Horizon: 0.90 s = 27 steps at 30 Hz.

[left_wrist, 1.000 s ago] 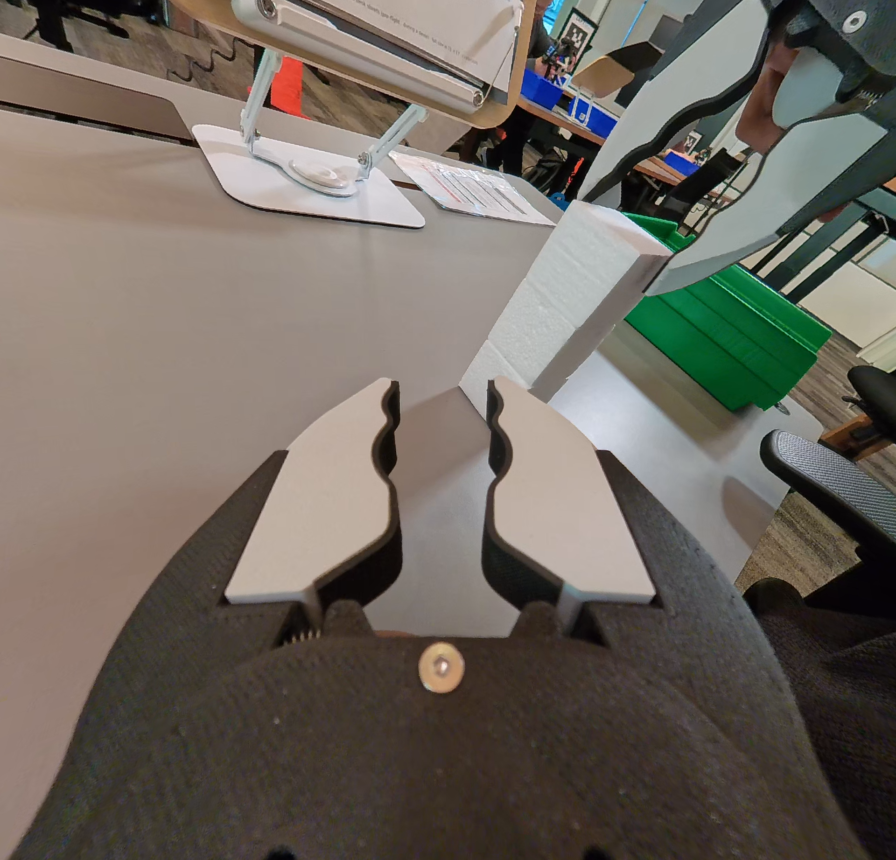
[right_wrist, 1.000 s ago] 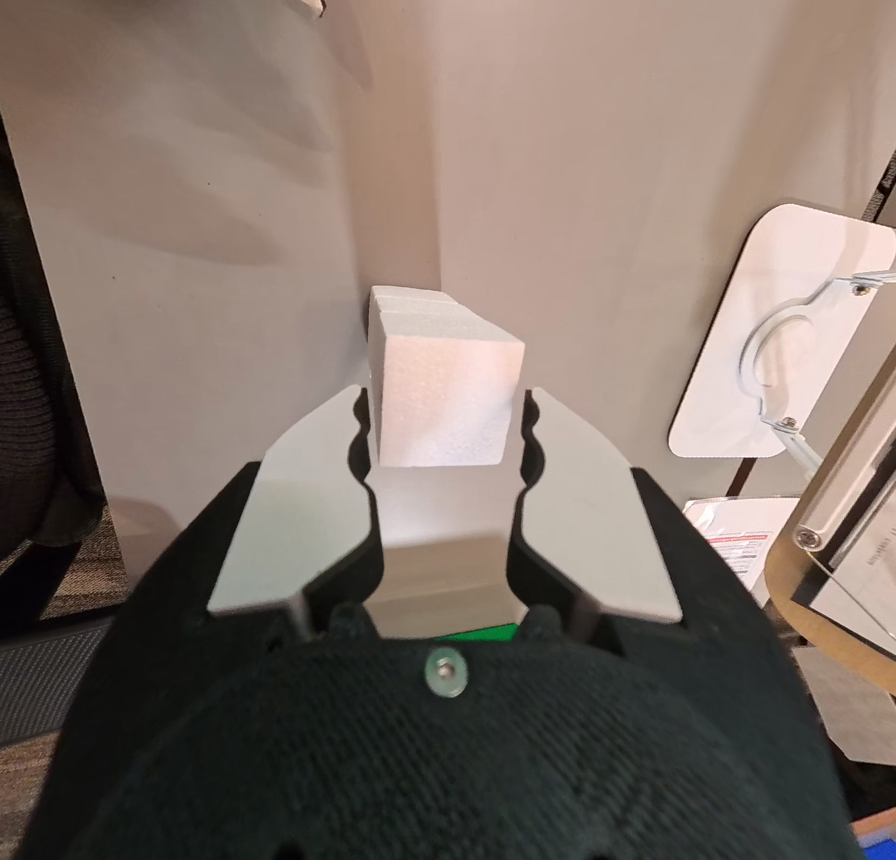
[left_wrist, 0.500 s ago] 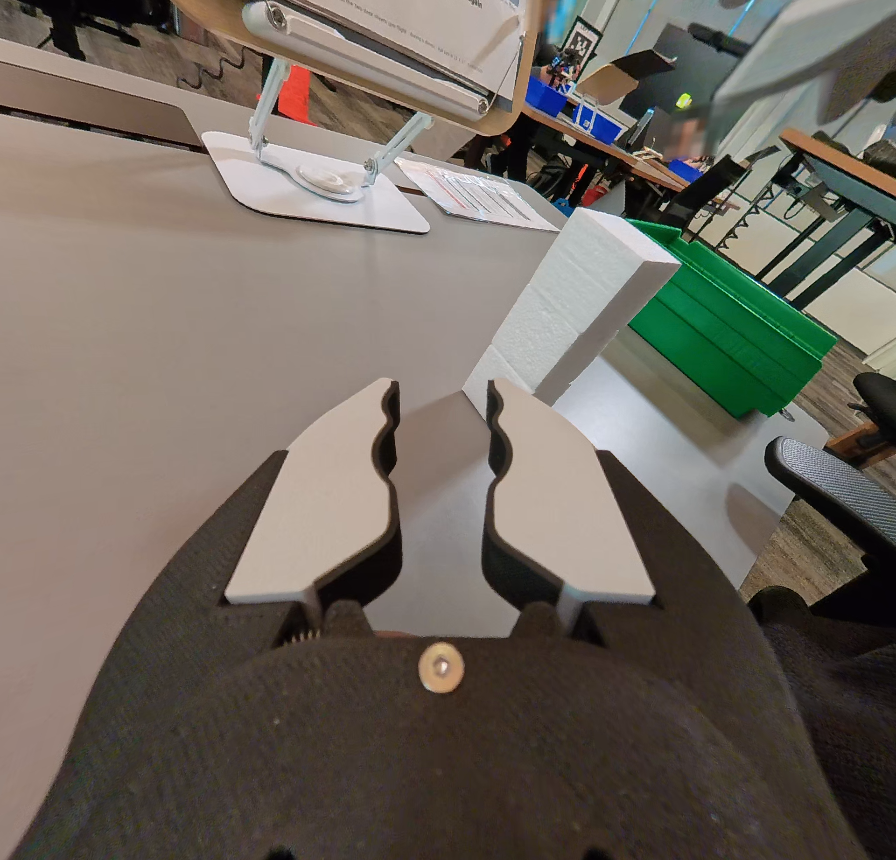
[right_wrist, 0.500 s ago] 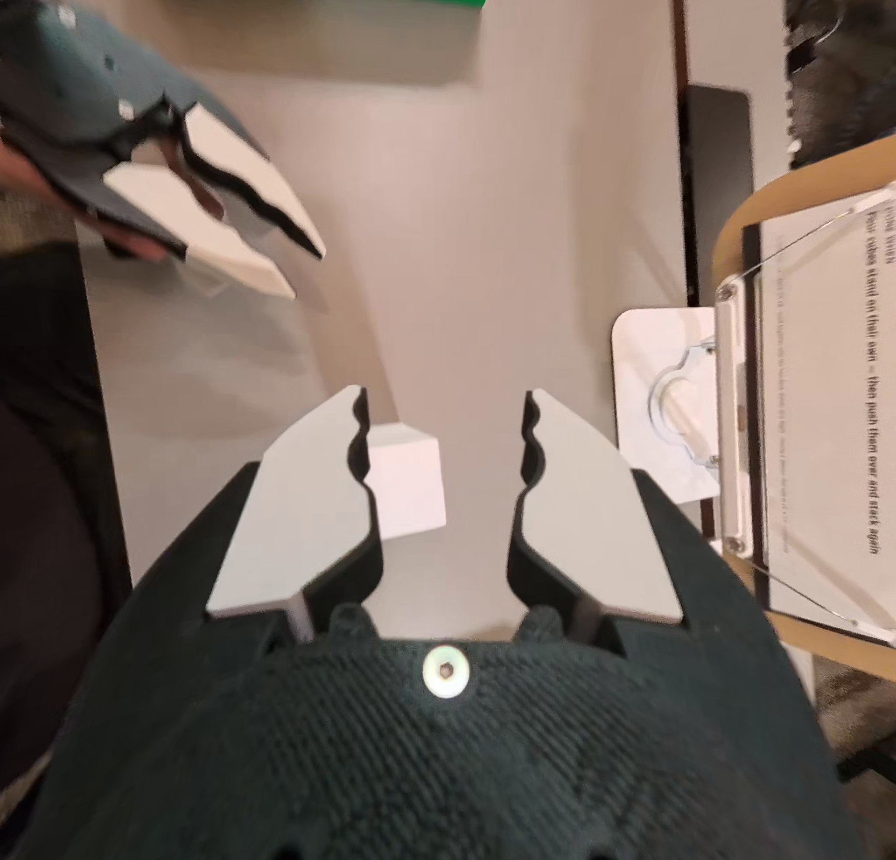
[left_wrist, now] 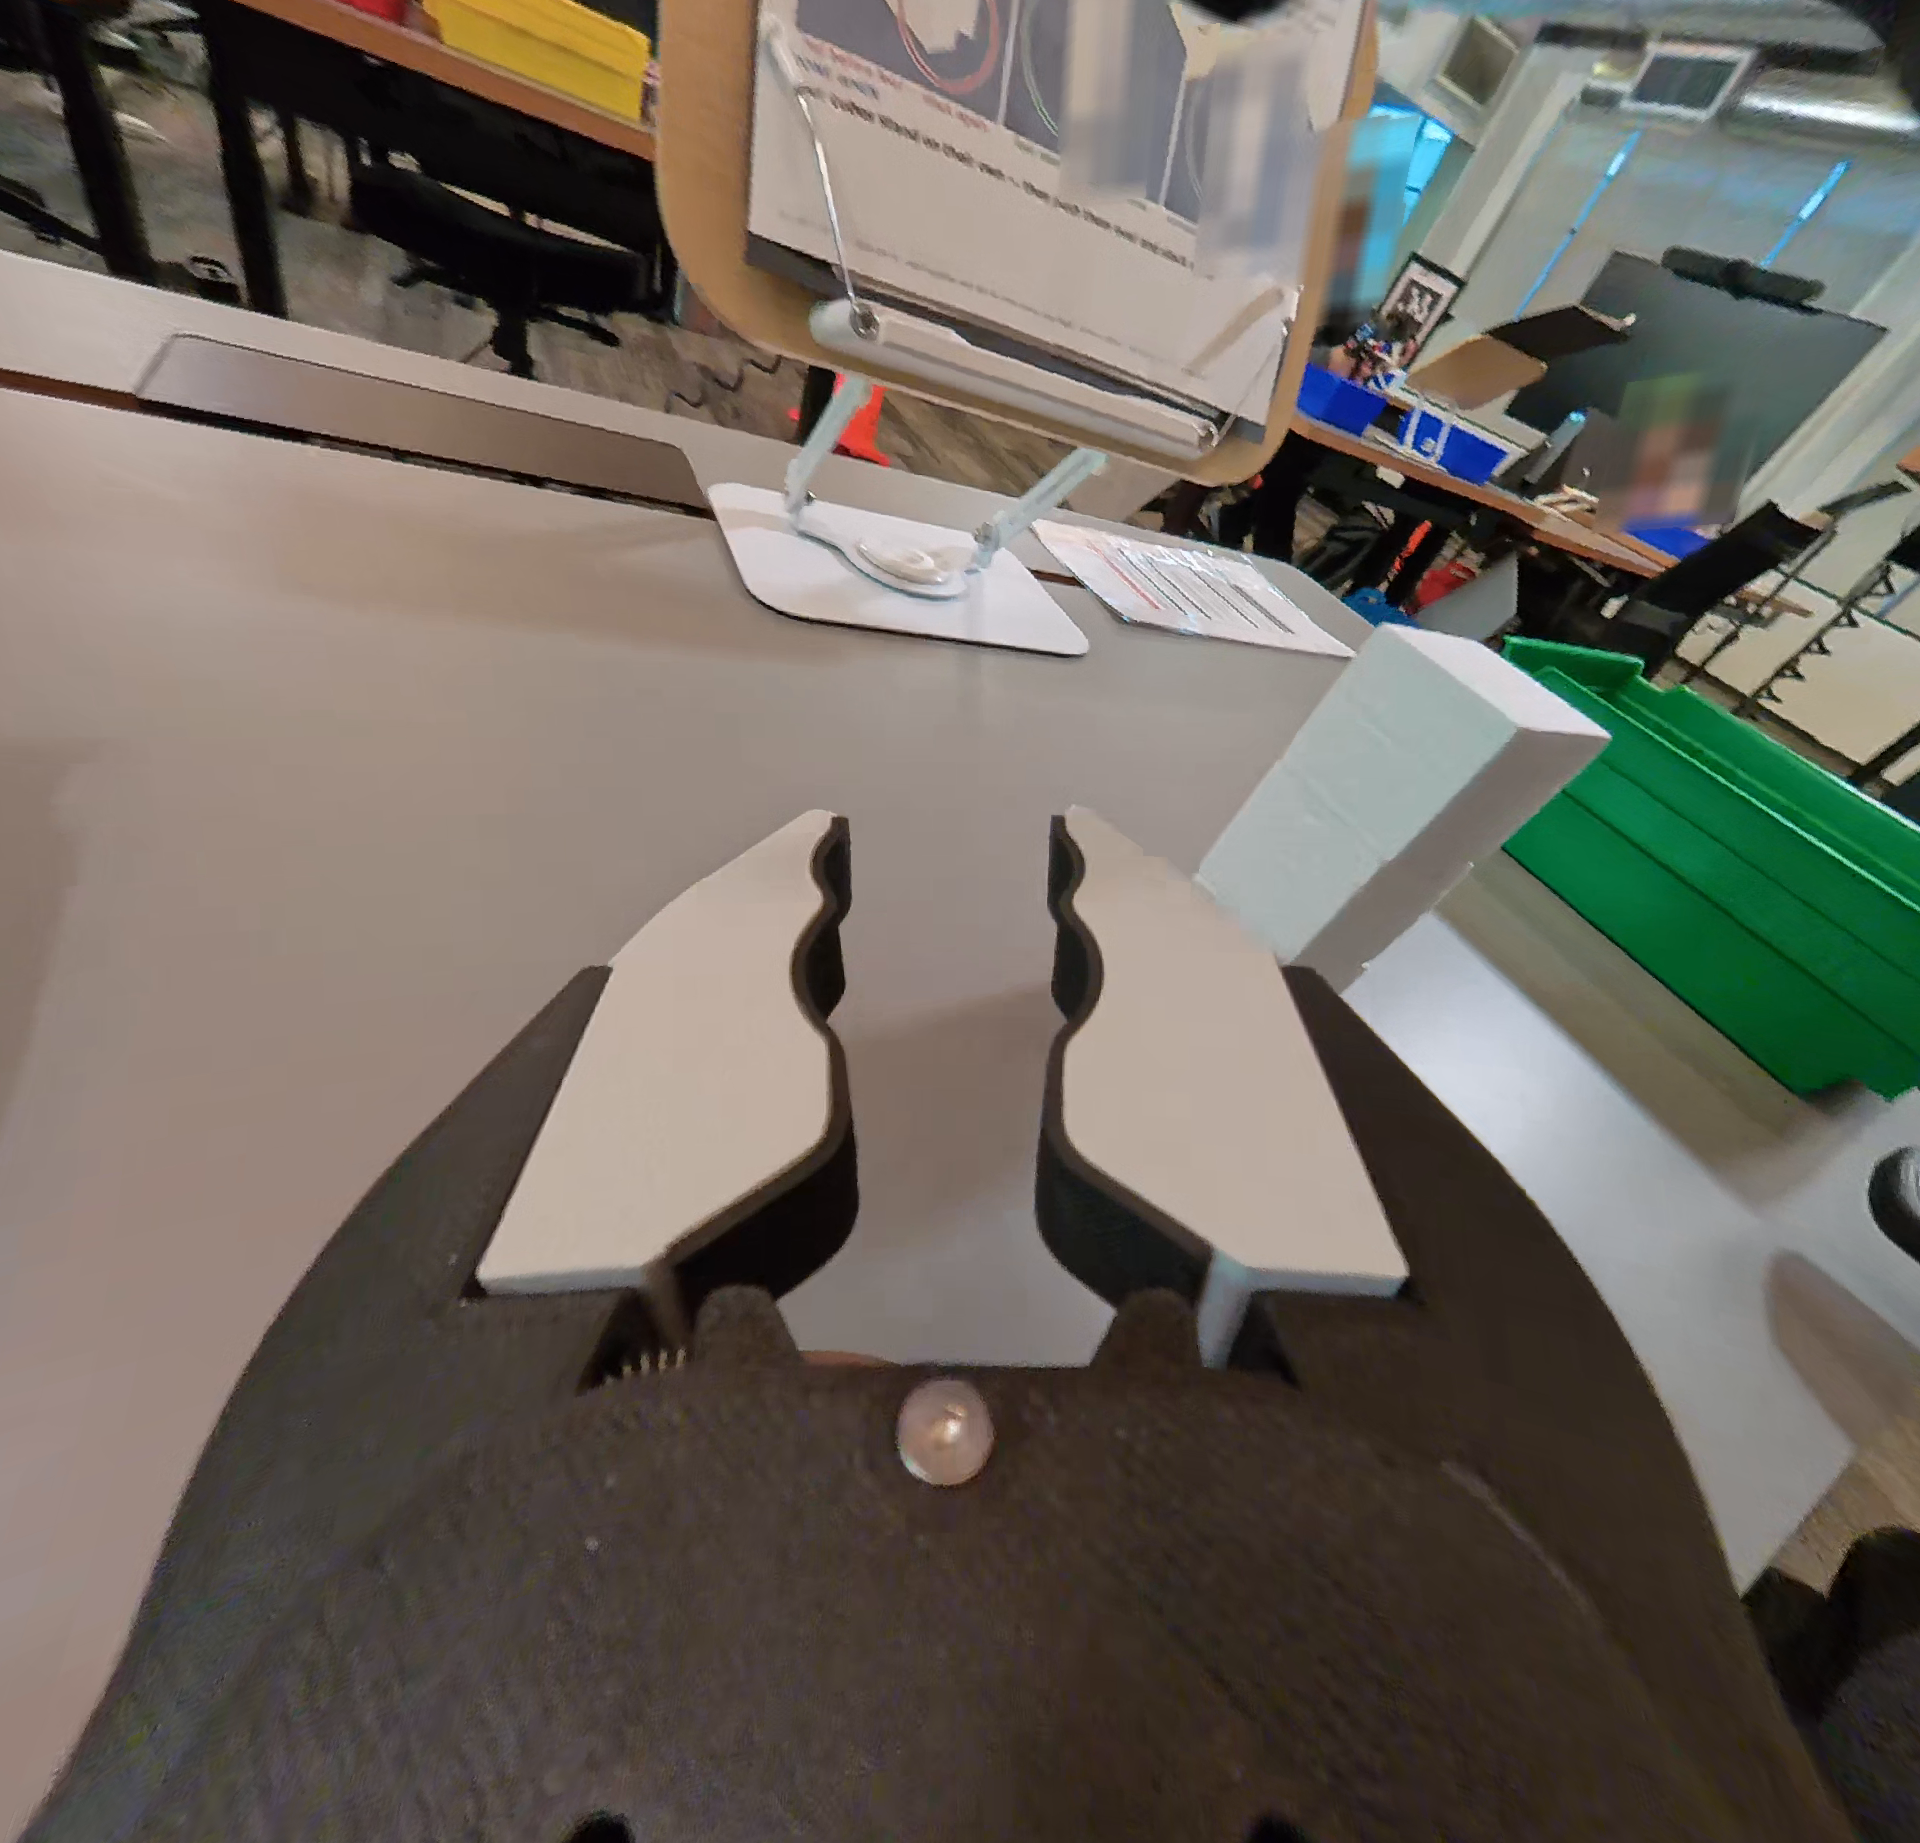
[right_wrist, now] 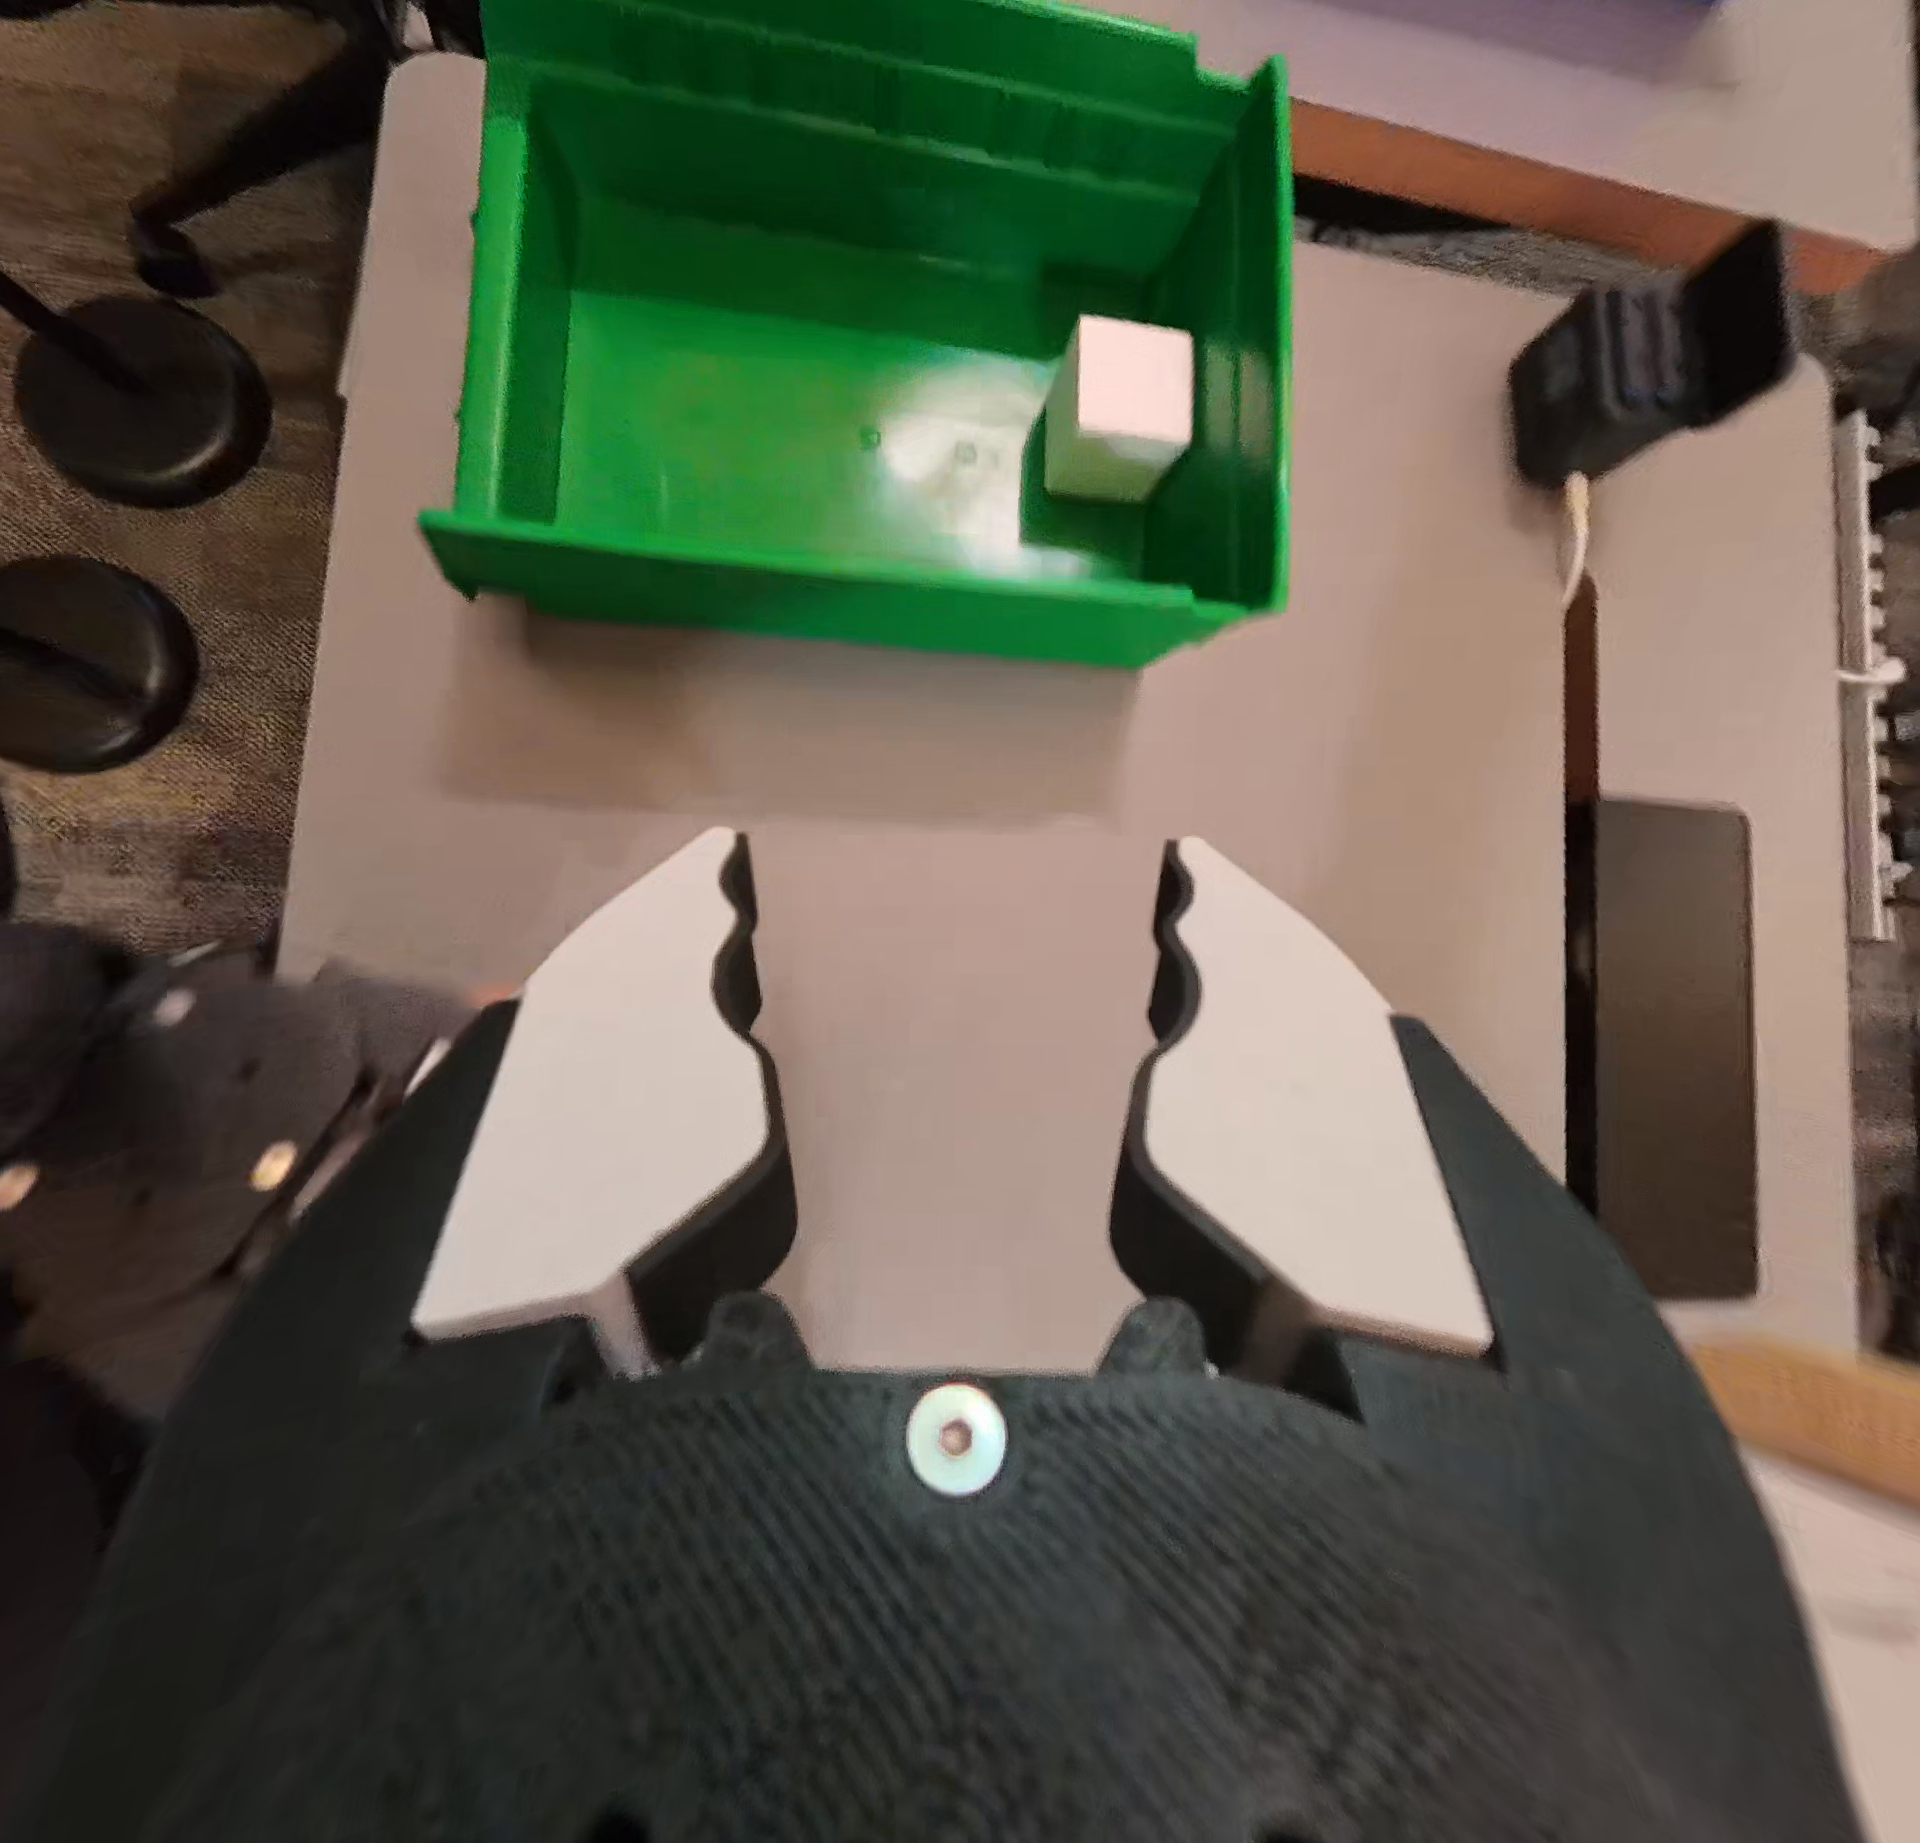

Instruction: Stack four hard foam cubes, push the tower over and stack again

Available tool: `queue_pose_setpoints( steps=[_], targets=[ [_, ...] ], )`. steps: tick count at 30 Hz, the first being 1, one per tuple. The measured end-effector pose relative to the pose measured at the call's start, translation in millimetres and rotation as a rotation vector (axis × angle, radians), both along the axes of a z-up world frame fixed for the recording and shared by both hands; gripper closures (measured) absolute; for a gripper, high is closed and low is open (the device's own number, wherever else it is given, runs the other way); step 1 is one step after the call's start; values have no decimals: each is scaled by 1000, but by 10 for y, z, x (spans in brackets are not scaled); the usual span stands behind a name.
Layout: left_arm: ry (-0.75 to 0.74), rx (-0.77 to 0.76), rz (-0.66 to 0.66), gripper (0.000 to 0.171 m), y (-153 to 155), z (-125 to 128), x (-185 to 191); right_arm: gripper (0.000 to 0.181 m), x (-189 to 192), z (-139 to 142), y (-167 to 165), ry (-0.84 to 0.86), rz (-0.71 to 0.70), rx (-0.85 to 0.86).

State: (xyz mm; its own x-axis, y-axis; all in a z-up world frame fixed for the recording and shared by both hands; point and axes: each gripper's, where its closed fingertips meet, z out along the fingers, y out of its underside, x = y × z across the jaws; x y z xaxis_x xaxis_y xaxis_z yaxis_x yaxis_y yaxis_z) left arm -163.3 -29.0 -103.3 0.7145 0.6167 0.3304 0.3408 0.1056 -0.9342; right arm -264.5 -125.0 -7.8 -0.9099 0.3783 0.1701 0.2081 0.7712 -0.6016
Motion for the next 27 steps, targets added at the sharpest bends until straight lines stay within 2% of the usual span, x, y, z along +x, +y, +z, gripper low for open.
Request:
queue_pose_setpoints(
  steps=[6, 11, 16, 18, 21, 22, 25, 27],
  targets=[
    [-42, 80, 45, 134, -155, 62, -87, 108, -714, -568, -1081, -9, 89, 173],
    [-75, 156, 94, 134, -353, 128, -197, 109, -1212, -1147, -1664, -20, 90, 304],
    [-99, 210, 127, 134, -534, 175, -288, 107, -1582, -1509, -1745, -120, -75, 398],
    [-104, 219, 130, 134, -561, 186, -303, 108, -1489, -1576, -1765, -242, -106, 390],
    [-117, 227, 123, 134, -548, 181, -301, 110, -1194, -1547, -1893, -403, -64, 323],
    [-121, 226, 118, 134, -533, 176, -295, 111, -1177, -1505, -1927, -387, -46, 309],
    [-126, 210, 105, 134, -476, 150, -273, 117, -1406, -1382, -1911, -194, -29, 322],
    [-125, 197, 97, 134, -437, 133, -256, 114, -1472, -1430, -1820, -209, -65, 353]
  ],
)
